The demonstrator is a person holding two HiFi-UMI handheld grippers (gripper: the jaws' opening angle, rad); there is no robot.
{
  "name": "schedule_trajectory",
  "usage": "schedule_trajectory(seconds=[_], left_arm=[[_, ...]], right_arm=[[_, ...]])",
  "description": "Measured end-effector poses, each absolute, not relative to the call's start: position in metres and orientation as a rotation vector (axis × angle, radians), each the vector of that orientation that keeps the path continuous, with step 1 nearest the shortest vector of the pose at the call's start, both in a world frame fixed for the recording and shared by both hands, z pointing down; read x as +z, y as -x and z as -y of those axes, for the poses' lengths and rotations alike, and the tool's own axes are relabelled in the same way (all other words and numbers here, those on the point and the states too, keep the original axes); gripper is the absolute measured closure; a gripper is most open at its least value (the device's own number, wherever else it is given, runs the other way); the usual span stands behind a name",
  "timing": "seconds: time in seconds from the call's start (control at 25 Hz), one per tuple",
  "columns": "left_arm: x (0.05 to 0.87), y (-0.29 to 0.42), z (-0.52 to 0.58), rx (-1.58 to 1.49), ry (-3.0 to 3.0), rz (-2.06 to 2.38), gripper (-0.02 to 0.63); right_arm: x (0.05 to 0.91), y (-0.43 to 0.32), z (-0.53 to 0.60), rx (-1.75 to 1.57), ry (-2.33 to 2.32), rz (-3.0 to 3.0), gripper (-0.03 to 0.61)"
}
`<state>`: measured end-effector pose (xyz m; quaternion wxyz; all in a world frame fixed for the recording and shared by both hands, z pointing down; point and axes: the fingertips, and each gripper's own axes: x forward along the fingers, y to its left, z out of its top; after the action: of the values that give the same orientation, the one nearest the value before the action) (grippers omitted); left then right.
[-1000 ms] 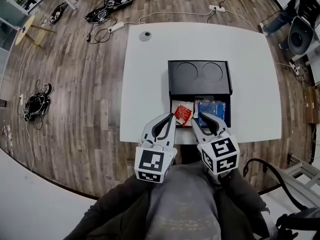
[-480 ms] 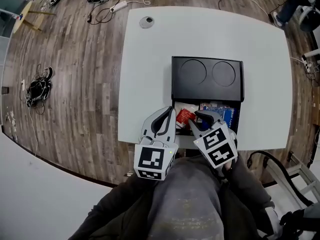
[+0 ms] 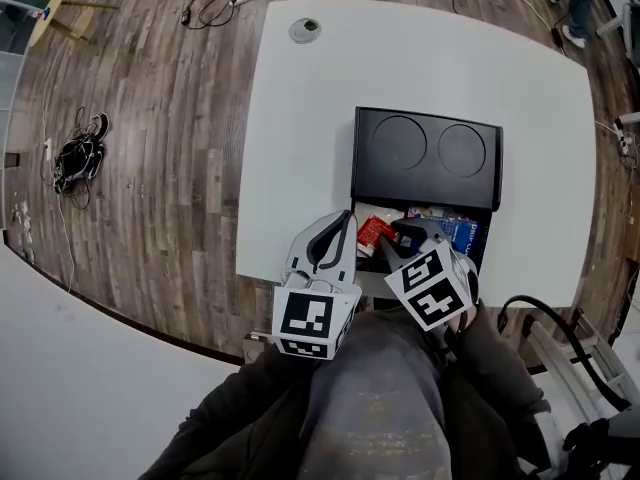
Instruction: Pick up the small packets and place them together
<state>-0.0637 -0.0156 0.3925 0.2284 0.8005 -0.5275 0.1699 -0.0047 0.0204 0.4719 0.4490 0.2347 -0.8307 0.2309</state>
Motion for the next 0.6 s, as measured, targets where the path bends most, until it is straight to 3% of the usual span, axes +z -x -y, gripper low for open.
schedule_trajectory(seconds=[0.2,0.28,0.6], left_arm=[[0.394,0.067,0.014,0.463,-2.195,1.46,0.623],[0.395,0.069,0.007,0.463,-2.197,1.465,0.623],[0.386,0.081,-0.014,0.442,-2.221,1.463,0.623]], right_arm=[[0.472,0.006,-0.022,0.512,-0.562,2.058,0.512],[0.473,0.006,-0.028,0.508,-0.563,2.071,0.551],[0.448,0.007,-0.04,0.499,-0.643,2.124,0.575]])
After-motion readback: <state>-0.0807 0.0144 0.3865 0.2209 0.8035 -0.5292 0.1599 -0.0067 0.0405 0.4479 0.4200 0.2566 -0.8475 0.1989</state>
